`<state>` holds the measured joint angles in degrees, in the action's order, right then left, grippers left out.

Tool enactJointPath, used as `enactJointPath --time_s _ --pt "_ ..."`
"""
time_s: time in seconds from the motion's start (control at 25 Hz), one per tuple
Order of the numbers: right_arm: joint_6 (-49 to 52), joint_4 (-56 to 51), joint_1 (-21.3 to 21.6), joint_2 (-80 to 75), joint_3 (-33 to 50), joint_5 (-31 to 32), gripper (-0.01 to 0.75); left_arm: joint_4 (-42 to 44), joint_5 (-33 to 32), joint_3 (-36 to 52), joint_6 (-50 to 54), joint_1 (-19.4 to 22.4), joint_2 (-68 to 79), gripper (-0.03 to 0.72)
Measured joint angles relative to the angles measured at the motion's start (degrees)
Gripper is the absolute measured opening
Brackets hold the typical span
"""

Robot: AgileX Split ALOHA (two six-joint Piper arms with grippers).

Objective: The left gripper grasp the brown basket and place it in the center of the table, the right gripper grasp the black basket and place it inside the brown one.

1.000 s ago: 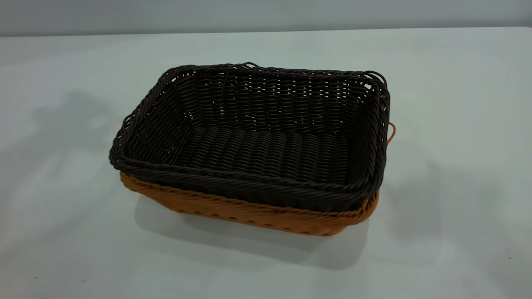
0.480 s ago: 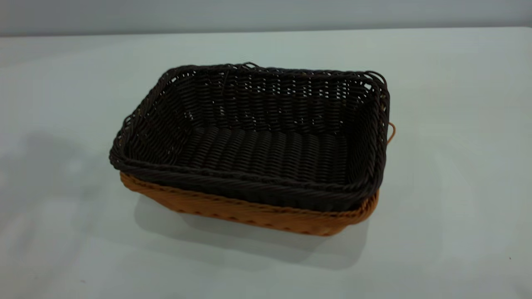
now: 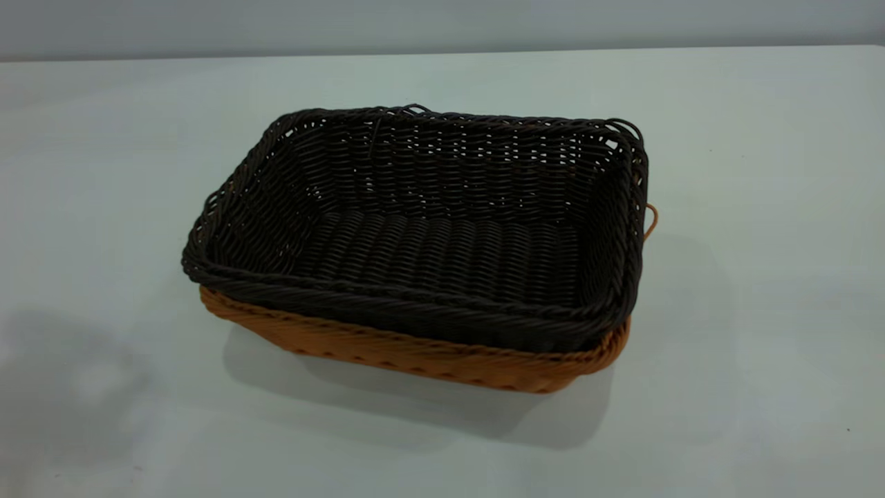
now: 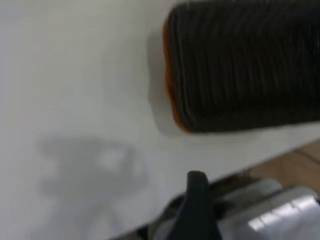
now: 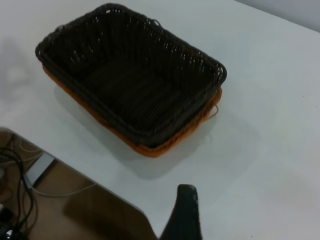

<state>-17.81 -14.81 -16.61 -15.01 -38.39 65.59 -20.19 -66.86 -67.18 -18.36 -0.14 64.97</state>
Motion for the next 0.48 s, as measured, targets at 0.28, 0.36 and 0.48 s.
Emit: enactJointPath --time_s 0.28,0.36,0.48 --pt "-1.2 0.0 0.0 10.6 8.3 -0.2 0.594 0.0 0.5 11.7 -0.2 0.0 -10.9 0.545" --pt "-1.5 0.0 0.0 12.5 9.7 -0.2 0.594 0.0 2.3 13.9 -0.2 0.0 -13.9 0.545" --pt "-1.8 0.0 0.0 15.5 10.6 -0.2 0.594 0.0 4.7 17.4 -0.2 0.0 -19.2 0.545"
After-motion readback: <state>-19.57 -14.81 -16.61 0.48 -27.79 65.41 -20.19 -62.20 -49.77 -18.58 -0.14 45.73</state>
